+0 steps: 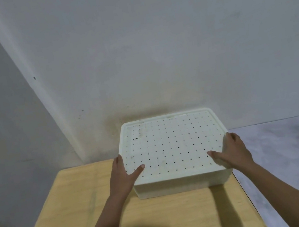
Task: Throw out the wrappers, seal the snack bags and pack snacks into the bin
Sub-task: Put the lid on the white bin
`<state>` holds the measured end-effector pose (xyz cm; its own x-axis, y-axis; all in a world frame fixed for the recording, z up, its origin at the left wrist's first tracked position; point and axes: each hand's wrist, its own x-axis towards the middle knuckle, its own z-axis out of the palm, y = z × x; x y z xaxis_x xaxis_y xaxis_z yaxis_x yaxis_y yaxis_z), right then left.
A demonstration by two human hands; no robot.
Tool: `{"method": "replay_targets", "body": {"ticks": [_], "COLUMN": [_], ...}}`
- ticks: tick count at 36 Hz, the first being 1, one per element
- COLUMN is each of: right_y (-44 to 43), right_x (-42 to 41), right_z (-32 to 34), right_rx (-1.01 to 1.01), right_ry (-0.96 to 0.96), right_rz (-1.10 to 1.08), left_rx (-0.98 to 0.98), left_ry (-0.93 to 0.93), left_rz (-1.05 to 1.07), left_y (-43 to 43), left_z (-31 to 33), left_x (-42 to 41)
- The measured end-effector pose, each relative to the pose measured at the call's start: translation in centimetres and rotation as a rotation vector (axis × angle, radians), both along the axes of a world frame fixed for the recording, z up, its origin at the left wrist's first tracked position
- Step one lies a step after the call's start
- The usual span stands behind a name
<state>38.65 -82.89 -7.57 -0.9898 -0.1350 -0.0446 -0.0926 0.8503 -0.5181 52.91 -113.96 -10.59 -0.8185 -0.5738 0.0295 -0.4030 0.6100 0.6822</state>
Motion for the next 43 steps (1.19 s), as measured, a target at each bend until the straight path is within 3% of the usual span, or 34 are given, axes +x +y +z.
{"method": "replay_targets", "body": {"ticks": [13, 31, 43], "right_y": [-0.7, -1.2, -1.3], "right_x": [-2.2, -1.4, -1.3], "right_z": [-1.2, -1.7, -1.3], "right_rx": [0.070, 0.062, 0.058], "right_ry": [0.202, 0.189, 0.229], "right_rz": [0.141, -0.080, -0.104], "left_rx": [-0.063, -0.072, -0.063], "left_ry": [-0.024, 0.034, 0.021], "left_rz": [0.044, 0.057, 0.053], "left_y": [-0.3, -0.3, 0.1], "left_z": [-0.5, -0.6, -0.2], "left_x": [-1.7, -1.5, -2.2]}}
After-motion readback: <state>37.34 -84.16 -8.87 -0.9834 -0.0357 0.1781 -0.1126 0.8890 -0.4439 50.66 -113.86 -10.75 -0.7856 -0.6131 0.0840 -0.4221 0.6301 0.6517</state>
